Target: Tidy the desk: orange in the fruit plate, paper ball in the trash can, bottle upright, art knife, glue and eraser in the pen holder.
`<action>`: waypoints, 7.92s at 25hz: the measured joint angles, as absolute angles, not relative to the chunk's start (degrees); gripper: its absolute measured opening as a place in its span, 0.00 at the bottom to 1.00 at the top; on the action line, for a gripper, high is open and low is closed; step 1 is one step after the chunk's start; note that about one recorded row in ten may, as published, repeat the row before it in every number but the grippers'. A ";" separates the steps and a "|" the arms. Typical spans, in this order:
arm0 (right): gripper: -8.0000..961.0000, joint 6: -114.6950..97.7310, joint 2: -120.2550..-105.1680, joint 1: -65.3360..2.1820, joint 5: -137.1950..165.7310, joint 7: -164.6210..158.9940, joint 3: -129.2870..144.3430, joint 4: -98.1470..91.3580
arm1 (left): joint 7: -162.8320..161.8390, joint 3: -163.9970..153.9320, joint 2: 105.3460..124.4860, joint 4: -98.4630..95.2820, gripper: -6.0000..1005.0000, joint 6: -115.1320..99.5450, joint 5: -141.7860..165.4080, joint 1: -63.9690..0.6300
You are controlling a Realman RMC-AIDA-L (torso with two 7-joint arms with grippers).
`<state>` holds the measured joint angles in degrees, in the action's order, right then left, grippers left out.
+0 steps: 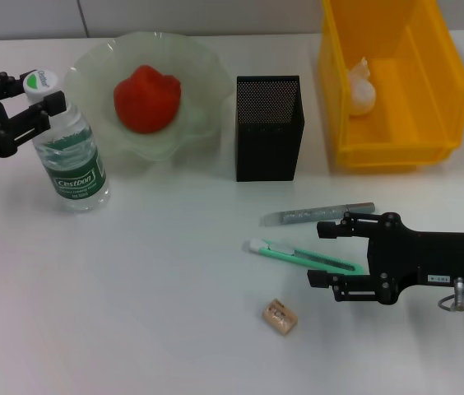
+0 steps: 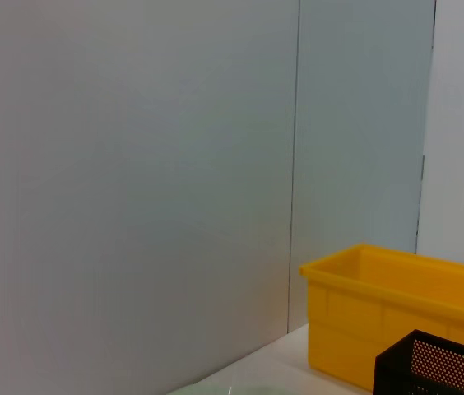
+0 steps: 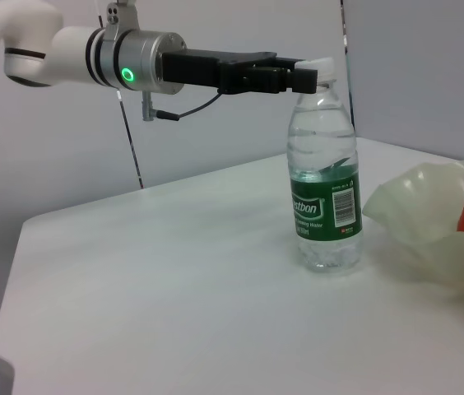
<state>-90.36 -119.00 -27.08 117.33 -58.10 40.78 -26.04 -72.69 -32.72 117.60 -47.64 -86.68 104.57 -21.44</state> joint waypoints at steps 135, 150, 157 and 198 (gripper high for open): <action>0.59 -72.86 -119.90 -49.85 129.58 -109.35 92.91 -46.23 | -52.74 -41.57 118.13 -24.70 0.78 -97.56 112.41 -19.25; 0.23 -72.42 -119.88 -49.90 129.91 -109.47 93.51 -46.05 | -52.73 -41.40 118.12 -24.70 0.78 -97.93 112.05 -19.16; 0.23 -72.42 -119.88 -50.01 129.99 -109.51 93.62 -46.05 | -52.73 -41.29 118.12 -24.70 0.78 -98.07 112.01 -19.21; 0.30 -72.96 -119.88 -50.23 129.76 -109.15 93.69 -46.05 | -52.73 -40.61 117.94 -24.70 0.78 -98.12 111.88 -19.43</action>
